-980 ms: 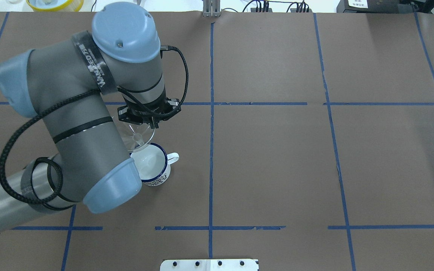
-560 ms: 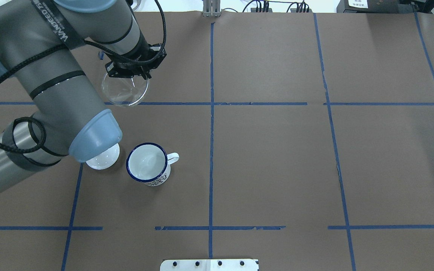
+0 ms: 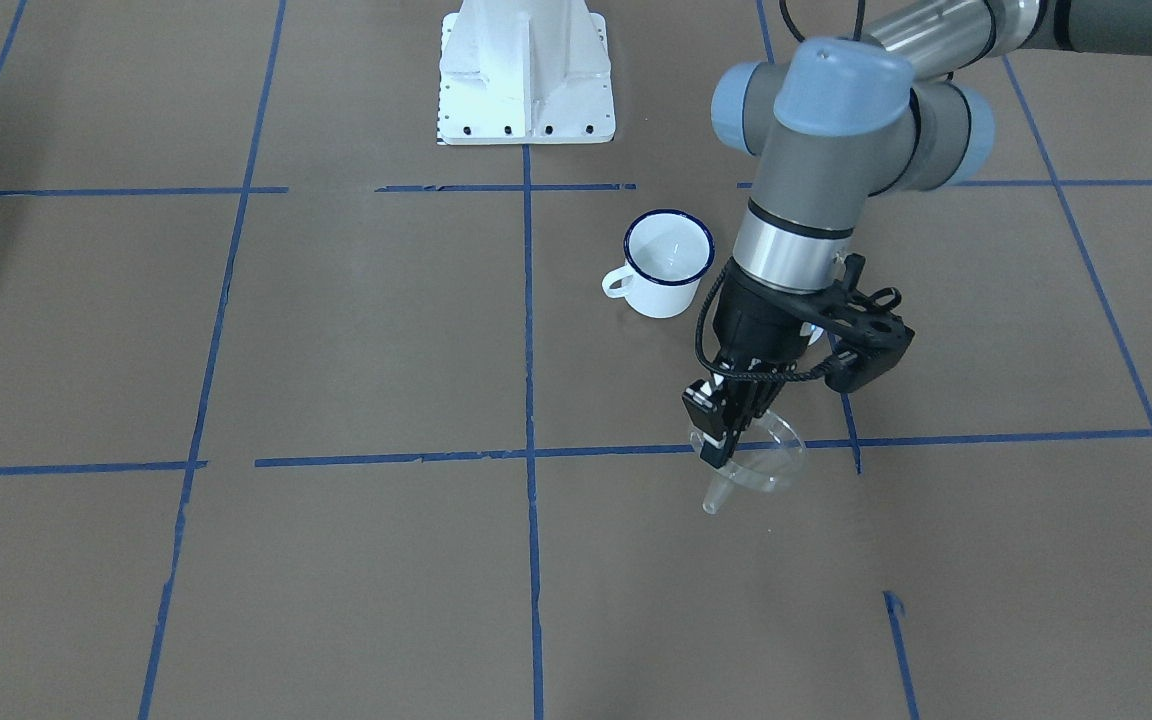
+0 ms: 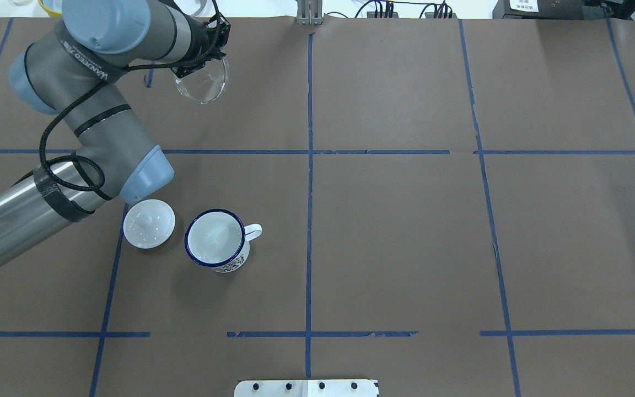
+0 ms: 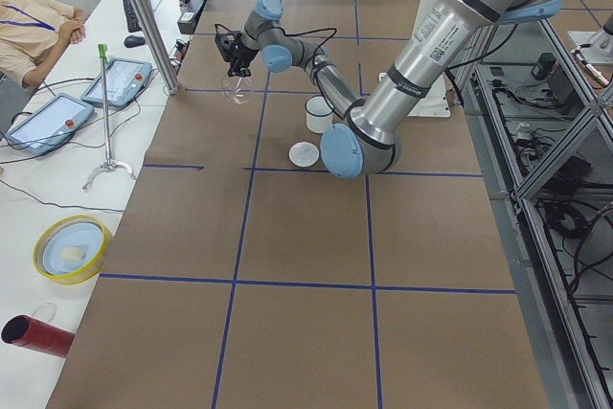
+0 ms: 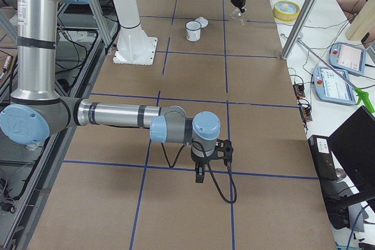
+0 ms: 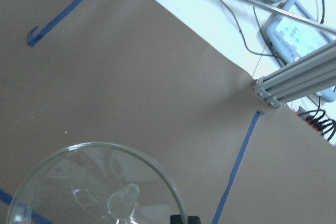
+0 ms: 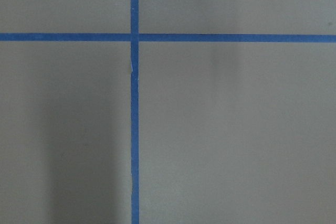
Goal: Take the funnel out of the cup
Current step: 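Carry the funnel farther from the robot and set it on the table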
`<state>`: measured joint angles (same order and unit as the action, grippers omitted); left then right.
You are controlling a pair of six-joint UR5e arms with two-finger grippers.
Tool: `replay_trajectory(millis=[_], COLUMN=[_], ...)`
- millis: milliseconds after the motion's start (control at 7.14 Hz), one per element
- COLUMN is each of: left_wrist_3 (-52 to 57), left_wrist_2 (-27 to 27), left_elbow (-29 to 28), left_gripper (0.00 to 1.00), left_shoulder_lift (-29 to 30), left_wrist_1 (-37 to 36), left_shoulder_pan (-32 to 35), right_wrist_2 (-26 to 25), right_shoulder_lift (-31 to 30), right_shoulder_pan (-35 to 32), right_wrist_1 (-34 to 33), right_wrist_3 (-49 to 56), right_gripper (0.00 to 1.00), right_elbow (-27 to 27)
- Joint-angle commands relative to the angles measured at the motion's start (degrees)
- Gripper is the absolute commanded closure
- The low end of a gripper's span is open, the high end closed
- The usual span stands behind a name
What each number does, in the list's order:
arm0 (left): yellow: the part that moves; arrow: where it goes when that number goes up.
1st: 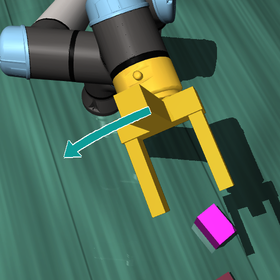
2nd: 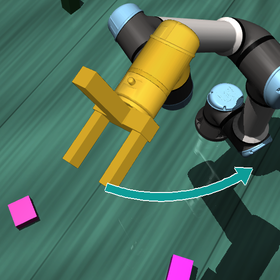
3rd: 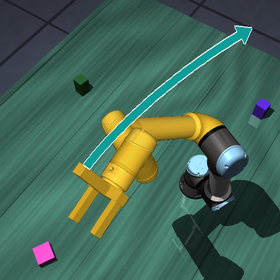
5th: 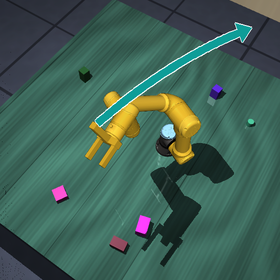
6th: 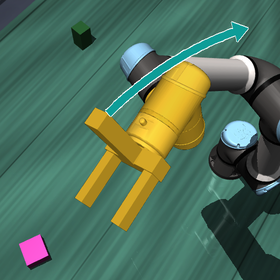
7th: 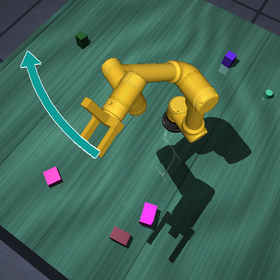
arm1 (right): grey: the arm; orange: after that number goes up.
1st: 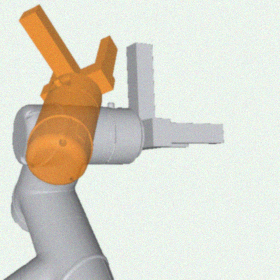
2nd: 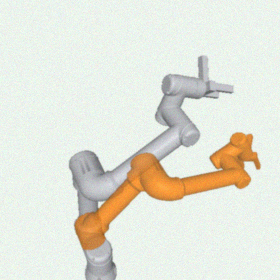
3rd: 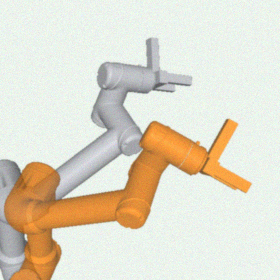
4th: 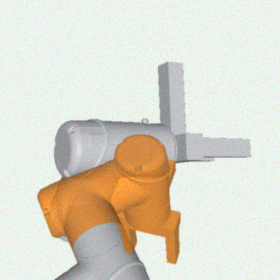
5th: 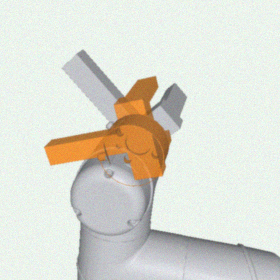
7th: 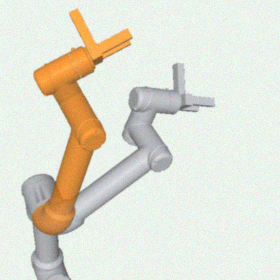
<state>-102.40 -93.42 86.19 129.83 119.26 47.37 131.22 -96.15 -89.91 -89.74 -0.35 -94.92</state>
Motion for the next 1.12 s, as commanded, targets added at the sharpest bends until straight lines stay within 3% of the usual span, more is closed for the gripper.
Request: replay_trajectory(millis=[0, 280, 980], left_wrist_3=[-3.86, -3.60, -7.38], left_wrist_2=[9.29, 9.30, 8.95], left_elbow=[-10.39, -17.25, -18.25], left_gripper=[1.00, 1.00, 0.98], left_shoulder_lift=[-0.54, -0.72, -1.07], left_wrist_1=[14.90, 21.68, 26.02], left_shoulder_pan=[0.26, 0.97, -2.63], right_wrist_2=[0.00, 0.00, 0.00], right_shoulder_lift=[0.00, 0.00, 0.00], right_shoulder_pan=[0.00, 0.00, 0.00], right_wrist_1=[0.00, 0.00, 0.00], right_wrist_3=[0.00, 0.00, 0.00], right_gripper=[0.00, 0.00, 0.00], right_elbow=[0.00, 0.00, 0.00])
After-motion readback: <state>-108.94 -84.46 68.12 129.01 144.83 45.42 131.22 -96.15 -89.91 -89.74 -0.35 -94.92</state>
